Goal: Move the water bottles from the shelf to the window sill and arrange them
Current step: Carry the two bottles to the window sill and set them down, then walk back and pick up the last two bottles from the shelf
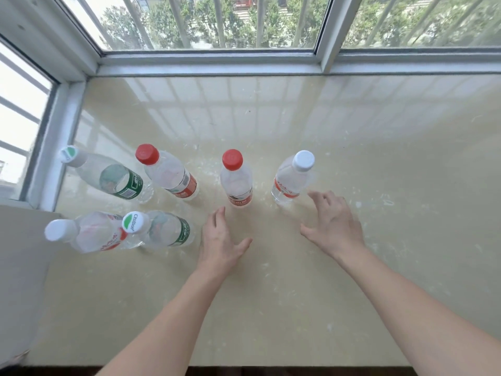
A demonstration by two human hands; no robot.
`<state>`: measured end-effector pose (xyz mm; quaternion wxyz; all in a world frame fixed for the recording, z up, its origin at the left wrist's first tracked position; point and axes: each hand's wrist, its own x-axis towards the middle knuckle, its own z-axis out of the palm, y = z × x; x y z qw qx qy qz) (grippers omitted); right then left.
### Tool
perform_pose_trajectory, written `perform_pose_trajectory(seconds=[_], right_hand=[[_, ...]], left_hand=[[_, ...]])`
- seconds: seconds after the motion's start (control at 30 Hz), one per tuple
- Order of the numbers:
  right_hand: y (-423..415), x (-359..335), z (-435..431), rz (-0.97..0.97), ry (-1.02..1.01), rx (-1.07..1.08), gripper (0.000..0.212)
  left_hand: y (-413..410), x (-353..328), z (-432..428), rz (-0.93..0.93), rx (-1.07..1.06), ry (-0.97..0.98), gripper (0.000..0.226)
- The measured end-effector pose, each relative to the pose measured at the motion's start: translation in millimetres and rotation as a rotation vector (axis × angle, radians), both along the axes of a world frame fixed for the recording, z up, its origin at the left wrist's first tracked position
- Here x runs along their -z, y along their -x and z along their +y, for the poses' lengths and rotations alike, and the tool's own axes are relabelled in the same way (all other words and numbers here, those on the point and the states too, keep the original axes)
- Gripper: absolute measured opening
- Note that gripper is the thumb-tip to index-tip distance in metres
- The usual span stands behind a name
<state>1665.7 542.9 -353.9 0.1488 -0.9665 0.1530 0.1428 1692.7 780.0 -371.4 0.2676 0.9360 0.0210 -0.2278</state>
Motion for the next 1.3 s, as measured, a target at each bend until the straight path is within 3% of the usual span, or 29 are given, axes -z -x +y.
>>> perform_pose_trajectory(seconds=[0.1, 0.27, 0.47, 0.77, 1.07, 1.3], right_hand=[[18.8, -30.6, -1.4, -0.075, 0.047, -0.081, 0.056], [53.3, -94.2, 4.5, -0.188, 0.103, -0.179, 0.050], [72.0, -192.9, 23.1, -0.354, 0.249, -0.236, 0.042], [58.7, -316.2, 42.4, -0.641, 0.223, -0.181, 0.042], [60.2, -365.4, 40.8, -0.664, 0.292, -0.197, 0.049], [100.0, -374.1, 20.1, -0.626, 0.351, 0.042, 0.049]], left_hand=[[27.1, -33.0, 0.5, -0.025, 0.133, -0.053, 0.087], [54.4, -107.5, -6.4, -0.233, 0.333, -0.149, 0.074], [57.0, -210.6, -15.3, -0.450, 0.373, -0.179, 0.073], [37.1, -336.1, 0.0, -0.726, 0.330, -0.220, 0.065], [22.6, -380.9, -5.9, -0.854, 0.397, -0.237, 0.068], [24.6, -384.8, -42.1, -0.878, 0.594, -0.113, 0.070]])
